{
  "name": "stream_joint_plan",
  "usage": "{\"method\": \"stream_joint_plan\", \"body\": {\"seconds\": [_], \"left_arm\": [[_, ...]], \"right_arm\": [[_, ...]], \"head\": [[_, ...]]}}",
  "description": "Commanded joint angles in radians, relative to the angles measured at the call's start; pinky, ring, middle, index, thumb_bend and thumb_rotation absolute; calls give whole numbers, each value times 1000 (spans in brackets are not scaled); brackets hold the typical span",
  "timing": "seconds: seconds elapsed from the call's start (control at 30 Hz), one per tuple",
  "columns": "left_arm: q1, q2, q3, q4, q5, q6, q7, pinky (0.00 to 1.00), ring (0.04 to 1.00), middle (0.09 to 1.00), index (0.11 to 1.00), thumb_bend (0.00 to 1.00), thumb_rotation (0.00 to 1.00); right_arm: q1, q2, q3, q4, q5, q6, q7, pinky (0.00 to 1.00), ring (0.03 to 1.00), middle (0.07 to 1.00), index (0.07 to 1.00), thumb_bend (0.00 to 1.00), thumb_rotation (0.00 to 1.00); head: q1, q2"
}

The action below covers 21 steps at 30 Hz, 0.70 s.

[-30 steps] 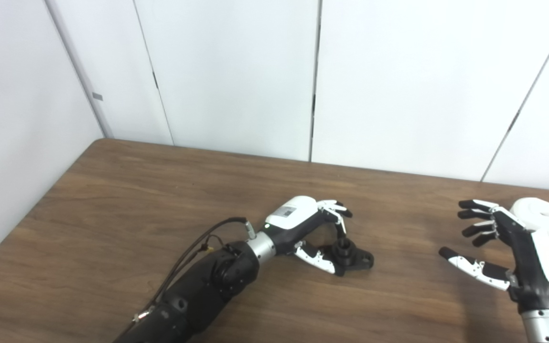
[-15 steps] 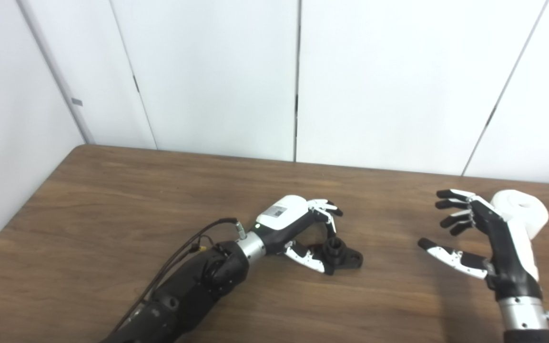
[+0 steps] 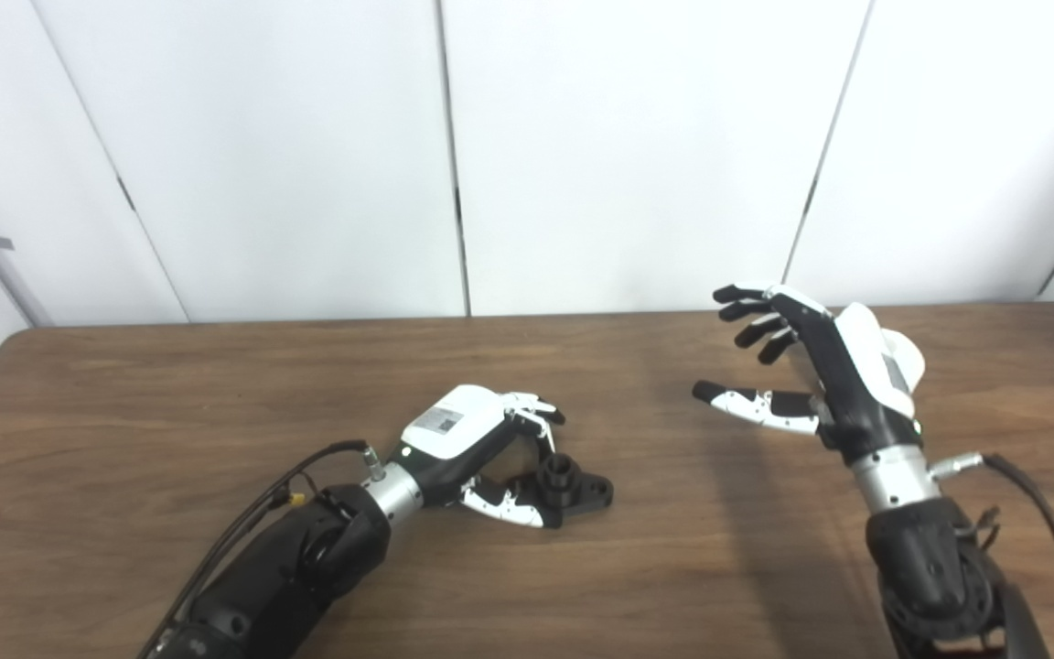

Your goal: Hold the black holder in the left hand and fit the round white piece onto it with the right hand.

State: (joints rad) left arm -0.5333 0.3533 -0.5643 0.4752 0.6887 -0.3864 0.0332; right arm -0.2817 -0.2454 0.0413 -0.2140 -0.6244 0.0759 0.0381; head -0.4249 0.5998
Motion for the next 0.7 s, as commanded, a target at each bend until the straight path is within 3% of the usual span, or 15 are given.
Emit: {"method": "stream_joint_plan", "body": {"seconds": [0.0, 0.2, 0.3, 0.43, 0.47, 0.67], "left_arm": [[47, 62, -33, 49, 64, 4, -65, 768, 854, 811, 482, 525, 60], [42, 76, -36, 63, 67, -8, -61, 749, 838, 799, 484, 525, 59], [44, 81, -36, 58, 75, -11, -49, 734, 825, 791, 484, 524, 57], [39, 81, -39, 91, 81, -43, -15, 708, 805, 775, 484, 524, 55], [38, 83, -41, 93, 85, -42, -13, 708, 805, 775, 484, 524, 55], [31, 92, -49, 125, 102, -68, 25, 692, 794, 774, 484, 524, 58]], "right_arm": [[-68, -48, -7, -44, -39, 27, 20, 460, 583, 688, 724, 565, 241], [-149, -174, 4, -70, -153, 159, 170, 534, 704, 786, 781, 637, 345], [-178, -245, 19, -59, -206, 189, 237, 615, 784, 837, 806, 678, 346], [-203, -296, 40, -56, -269, 244, 320, 717, 867, 900, 834, 735, 341], [-211, -313, 49, -58, -297, 262, 355, 754, 895, 921, 843, 789, 302], [-272, -392, 111, -52, -512, 344, 588, 942, 996, 997, 923, 940, 377]], "head": [[-28, -9], [-160, -66], [-204, -87], [-253, -105], [-257, -106], [-311, -125]]}}
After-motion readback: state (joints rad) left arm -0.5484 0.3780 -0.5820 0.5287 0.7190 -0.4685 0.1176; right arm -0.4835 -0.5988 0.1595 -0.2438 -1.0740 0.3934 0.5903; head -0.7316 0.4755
